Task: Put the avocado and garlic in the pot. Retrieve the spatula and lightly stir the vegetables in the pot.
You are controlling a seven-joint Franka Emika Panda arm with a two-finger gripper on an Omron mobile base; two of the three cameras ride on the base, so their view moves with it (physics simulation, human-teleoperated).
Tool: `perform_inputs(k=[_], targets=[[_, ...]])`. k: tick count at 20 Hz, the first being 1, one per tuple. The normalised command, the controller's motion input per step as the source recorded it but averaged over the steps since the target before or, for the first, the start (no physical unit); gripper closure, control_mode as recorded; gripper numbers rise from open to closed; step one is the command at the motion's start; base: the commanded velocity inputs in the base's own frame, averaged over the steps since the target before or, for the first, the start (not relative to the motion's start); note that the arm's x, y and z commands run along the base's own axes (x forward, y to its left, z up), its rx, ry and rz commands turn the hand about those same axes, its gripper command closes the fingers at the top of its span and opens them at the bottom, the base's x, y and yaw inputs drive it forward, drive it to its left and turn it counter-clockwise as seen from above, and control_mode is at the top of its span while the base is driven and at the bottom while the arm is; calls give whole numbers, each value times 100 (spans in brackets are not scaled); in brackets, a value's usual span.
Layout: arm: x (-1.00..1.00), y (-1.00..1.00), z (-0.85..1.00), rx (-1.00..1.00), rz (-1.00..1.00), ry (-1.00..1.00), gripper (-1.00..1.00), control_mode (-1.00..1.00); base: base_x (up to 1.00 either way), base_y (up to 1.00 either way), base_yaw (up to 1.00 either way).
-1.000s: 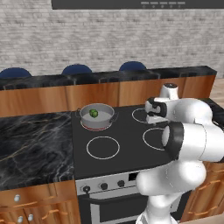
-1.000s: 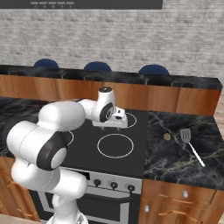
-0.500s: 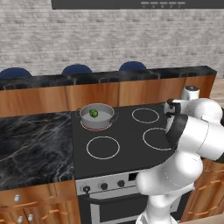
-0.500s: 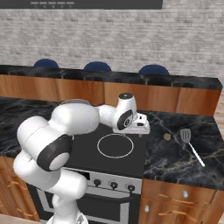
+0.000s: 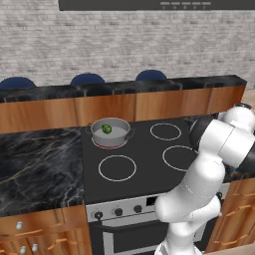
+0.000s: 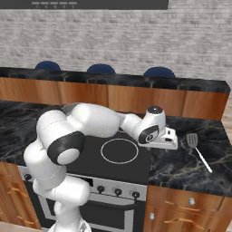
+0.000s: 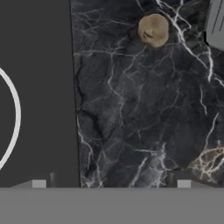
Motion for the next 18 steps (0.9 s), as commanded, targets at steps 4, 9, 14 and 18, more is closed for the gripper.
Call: perform_inputs(k=[4, 9, 14, 18], targets=[[28, -7, 12, 0, 0, 0, -100, -100, 0, 0, 0], [71, 0, 5, 0, 0, 0, -100, -100, 0, 0, 0], [71, -10, 0, 0, 0, -2, -100, -100, 0, 0, 0], [7, -36, 0, 0, 0, -7, -100, -100, 0, 0, 0]])
